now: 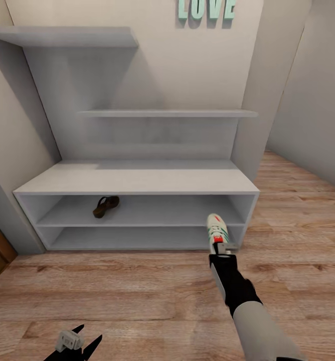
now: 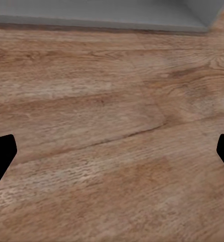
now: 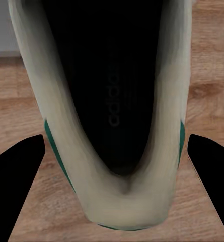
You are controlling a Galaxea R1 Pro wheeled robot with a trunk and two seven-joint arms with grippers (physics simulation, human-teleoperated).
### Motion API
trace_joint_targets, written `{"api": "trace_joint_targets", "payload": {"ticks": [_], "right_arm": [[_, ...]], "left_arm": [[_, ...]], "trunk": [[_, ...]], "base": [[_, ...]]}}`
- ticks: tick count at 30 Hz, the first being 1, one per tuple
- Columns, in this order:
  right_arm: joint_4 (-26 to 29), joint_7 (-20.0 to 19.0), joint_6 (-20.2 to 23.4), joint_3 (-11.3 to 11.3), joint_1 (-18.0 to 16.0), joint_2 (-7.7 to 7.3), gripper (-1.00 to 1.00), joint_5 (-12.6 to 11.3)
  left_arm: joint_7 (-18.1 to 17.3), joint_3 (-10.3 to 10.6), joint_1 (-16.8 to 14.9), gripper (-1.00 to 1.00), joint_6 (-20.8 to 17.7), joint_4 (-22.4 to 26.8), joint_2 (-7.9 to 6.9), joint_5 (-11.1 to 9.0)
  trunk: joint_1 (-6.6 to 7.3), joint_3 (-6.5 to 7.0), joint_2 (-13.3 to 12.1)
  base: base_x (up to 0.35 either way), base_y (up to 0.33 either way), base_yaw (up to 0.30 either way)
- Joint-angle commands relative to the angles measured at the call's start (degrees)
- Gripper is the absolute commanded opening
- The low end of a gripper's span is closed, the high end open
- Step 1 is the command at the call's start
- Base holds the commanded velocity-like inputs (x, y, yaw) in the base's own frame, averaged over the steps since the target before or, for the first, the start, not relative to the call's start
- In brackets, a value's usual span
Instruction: Pick up the two gym shoes and the two sandals from the corridor floor and place them onto the hallstand (shoe rack) in the corridor, making sure they are on the rack and not on the floor. Arrange them so the two gym shoes are next to each other and the two sandals are next to each other.
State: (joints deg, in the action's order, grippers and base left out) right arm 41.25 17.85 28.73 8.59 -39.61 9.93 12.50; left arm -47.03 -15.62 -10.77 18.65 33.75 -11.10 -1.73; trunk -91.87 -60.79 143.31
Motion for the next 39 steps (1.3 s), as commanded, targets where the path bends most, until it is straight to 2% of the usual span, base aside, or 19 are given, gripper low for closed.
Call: {"api": "trace_joint_targets", "payload": {"ticks": [1, 9, 19, 39], "right_arm": [[0.2, 0.3, 0.6, 0.2, -0.2, 0.07, -1.0, 0.5], [0.4, 0.9, 1.0, 0.2, -0.5, 0.07, -1.0, 0.5], [0.5, 1.0, 1.1, 0.2, -0.6, 0.07, -1.0, 0.5], [0.7, 0.8, 1.1, 0.3, -0.6, 0.07, -1.0, 0.5]], "left_arm": [[-0.3, -0.1, 0.0, 1.0, 0.1, 0.0, -0.04, -0.2], [-0.4, -0.1, 0.0, 1.0, 0.0, 0.0, -0.73, -0.4], [-0.7, -0.1, 0.0, 1.0, 0.0, 0.0, -1.24, -0.5], [-0.9, -0.4, 0.5, 1.0, -0.2, -0.1, -1.29, -0.3]], "trunk": [[0.01, -0.05, 0.0], [0.01, -0.05, 0.0], [0.01, -0.05, 0.0], [0.01, -0.05, 0.0]], "base": [[0.0, 0.0, 0.0], [0.053, 0.0, 0.0], [0.266, 0.0, 0.0], [0.0, 0.0, 0.0]]}}
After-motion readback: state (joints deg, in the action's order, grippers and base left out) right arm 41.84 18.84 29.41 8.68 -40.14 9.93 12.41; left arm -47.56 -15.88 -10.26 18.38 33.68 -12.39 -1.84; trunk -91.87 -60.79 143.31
